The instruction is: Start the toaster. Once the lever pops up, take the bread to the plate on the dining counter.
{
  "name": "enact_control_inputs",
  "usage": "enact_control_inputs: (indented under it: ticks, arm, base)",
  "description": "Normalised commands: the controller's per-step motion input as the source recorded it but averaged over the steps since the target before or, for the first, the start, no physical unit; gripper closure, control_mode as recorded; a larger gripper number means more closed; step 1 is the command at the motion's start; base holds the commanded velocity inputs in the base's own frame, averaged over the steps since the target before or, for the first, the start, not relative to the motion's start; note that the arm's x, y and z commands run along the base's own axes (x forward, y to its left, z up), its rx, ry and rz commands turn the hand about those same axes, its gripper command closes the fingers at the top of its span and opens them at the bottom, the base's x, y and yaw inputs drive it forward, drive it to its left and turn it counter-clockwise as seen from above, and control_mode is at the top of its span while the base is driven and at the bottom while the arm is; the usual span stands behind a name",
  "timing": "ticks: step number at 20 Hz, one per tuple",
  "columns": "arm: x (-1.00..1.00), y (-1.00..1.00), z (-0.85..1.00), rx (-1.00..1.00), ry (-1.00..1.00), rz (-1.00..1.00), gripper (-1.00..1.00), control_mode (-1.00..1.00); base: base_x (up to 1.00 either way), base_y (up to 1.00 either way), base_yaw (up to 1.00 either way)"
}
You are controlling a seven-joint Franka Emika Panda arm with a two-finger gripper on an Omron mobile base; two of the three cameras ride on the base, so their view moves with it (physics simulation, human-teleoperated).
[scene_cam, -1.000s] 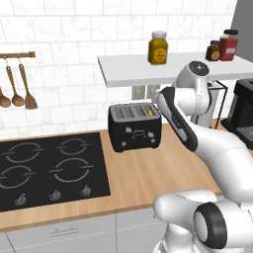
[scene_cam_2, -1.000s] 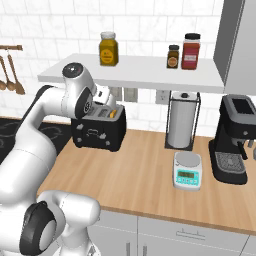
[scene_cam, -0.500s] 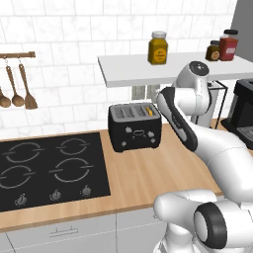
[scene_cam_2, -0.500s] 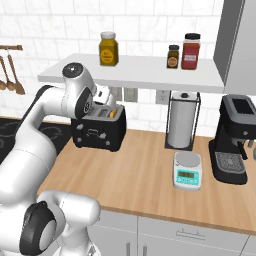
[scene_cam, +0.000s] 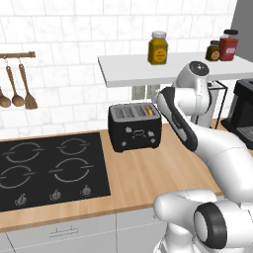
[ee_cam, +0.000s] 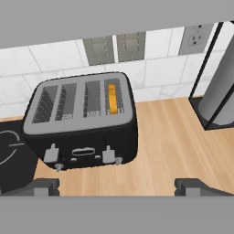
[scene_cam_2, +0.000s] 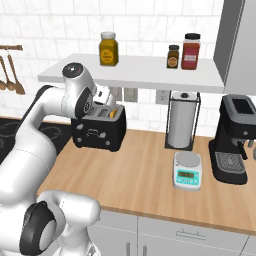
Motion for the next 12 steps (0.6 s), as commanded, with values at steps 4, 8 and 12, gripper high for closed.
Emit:
enact_control_inputs:
  ticks: [4, 8, 12]
  arm:
    - [0.00, 0.00, 0.00, 0.00, 0.00, 0.00, -1.00, -1.00]
    - [0.00, 0.00, 0.00, 0.00, 0.00, 0.00, -1.00, -1.00]
    - [0.00, 0.00, 0.00, 0.00, 0.00, 0.00, -1.00, -1.00]
  base:
    - [0.00, 0.00, 0.00]
    - [0.00, 0.00, 0.00]
    - [0.00, 0.00, 0.00]
